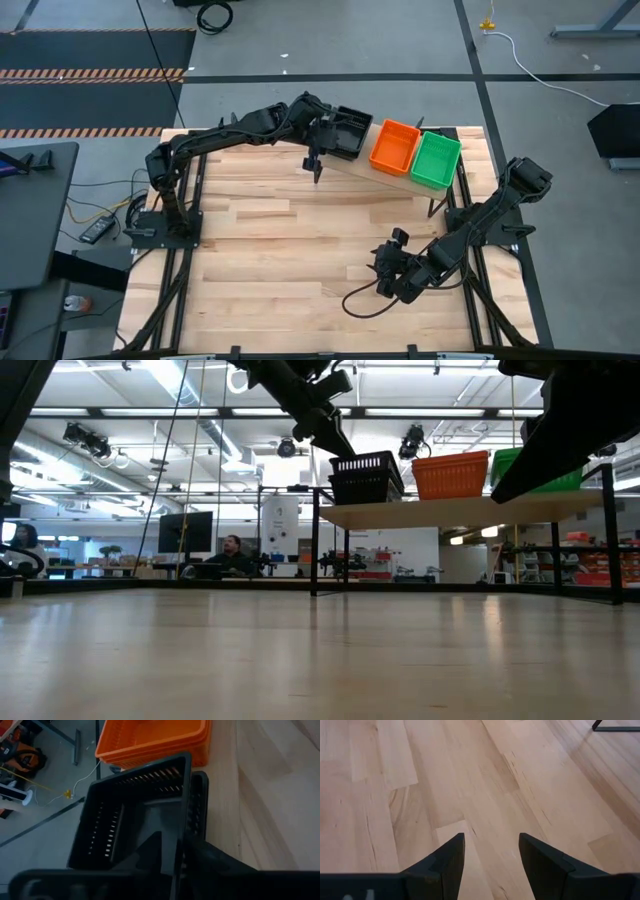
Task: Stack baskets on shelf by color
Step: Stack the black bin on top of the stacked black bins on the shelf, then adjust the stacked orange bins on the shelf
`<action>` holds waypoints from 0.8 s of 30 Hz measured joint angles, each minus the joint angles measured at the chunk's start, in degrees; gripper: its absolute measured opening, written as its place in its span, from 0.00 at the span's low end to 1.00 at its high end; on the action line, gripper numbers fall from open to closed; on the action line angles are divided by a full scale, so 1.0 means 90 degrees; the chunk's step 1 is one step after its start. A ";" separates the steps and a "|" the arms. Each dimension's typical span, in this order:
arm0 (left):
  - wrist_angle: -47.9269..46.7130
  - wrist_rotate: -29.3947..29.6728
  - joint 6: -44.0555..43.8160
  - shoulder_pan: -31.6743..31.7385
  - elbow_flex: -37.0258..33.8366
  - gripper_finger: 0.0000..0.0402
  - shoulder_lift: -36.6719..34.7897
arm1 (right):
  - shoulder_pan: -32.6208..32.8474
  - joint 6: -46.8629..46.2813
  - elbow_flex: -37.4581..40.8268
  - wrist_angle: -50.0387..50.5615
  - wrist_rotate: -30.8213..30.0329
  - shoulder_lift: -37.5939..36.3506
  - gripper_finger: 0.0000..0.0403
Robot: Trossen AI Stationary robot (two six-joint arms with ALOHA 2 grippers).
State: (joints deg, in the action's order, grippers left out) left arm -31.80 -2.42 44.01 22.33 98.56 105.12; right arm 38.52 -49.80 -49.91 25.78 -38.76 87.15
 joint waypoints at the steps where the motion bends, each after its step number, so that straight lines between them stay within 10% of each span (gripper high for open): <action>1: -0.0024 0.0000 0.0000 0.0000 0.0000 0.23 0.0000 | 0.0000 0.0000 0.0000 -0.0002 0.0000 0.0000 0.48; 24: -0.0241 -0.0119 -0.0559 -0.0034 -0.0002 0.22 0.0061 | 0.0000 -0.0024 0.0000 -0.0017 0.0006 0.0000 0.48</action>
State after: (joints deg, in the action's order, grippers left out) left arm -33.97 -3.49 38.98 22.02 98.54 105.67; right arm 38.52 -50.02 -49.91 25.63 -38.71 87.15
